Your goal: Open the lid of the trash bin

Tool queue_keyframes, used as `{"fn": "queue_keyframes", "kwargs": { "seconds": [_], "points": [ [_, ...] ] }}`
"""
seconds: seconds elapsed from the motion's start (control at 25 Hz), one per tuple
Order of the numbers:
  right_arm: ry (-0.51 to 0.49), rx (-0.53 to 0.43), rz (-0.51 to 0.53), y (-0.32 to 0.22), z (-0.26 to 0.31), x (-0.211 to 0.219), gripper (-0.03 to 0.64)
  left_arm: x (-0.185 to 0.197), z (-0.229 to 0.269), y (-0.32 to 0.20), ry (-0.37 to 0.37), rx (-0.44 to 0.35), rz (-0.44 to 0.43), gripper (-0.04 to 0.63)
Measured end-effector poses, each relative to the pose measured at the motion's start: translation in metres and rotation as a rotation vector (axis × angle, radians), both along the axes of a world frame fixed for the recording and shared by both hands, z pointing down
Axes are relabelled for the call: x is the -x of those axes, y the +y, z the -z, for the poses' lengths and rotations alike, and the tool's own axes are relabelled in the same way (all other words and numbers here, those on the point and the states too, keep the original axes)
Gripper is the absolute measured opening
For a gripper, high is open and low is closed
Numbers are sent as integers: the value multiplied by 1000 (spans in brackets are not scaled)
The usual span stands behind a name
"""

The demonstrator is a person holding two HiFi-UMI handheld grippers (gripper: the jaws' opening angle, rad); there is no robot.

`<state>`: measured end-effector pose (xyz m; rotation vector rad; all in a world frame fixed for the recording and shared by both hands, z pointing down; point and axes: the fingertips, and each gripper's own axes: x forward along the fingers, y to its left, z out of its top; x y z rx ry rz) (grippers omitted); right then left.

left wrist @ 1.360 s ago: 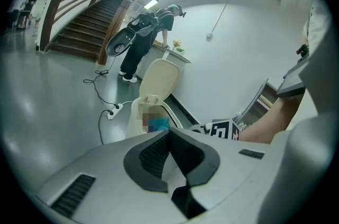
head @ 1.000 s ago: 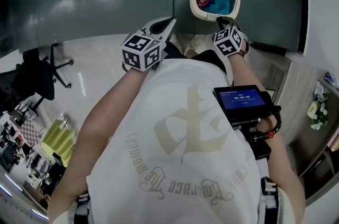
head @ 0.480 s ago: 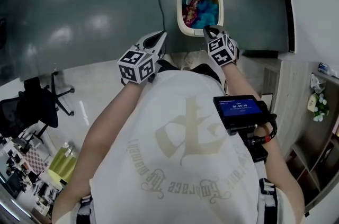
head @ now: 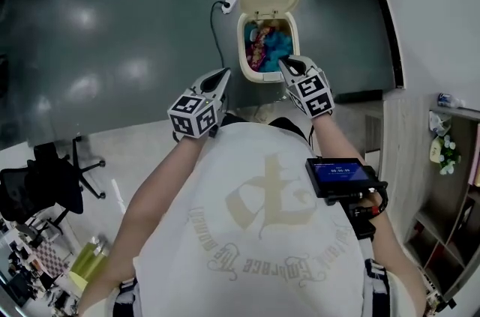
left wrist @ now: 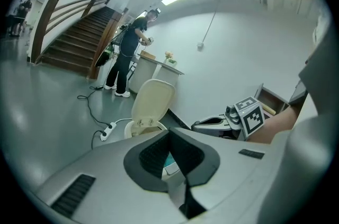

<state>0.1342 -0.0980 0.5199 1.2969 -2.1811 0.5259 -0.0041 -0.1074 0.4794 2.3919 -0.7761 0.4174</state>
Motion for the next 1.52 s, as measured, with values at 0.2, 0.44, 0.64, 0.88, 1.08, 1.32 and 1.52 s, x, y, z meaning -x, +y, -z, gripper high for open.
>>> {"fn": "queue_keyframes", "kwargs": {
  "seconds": [0.2,0.44,0.64,0.88,1.08,1.32,1.52],
  "points": [
    [-173,-75,-75,-5,37,-15,5,-12,10,-7,13,-23,-7,12],
    [-266,-161,-115,-4,71,-36,5,-26,27,-14,44,-46,-21,12],
    [-278,-210,-96,4,89,-41,5,-36,36,-14,52,-60,-42,12],
    [-292,-214,-117,20,87,-50,5,-45,39,-11,39,-69,-68,12],
    [-300,-211,-134,28,80,-56,5,-53,38,-8,29,-73,-91,12],
    [-315,-213,-135,29,79,-57,4,-57,35,-7,18,-69,-95,12],
    [-328,-212,-132,34,75,-64,5,-65,30,0,11,-67,-96,12]
  ]
}}
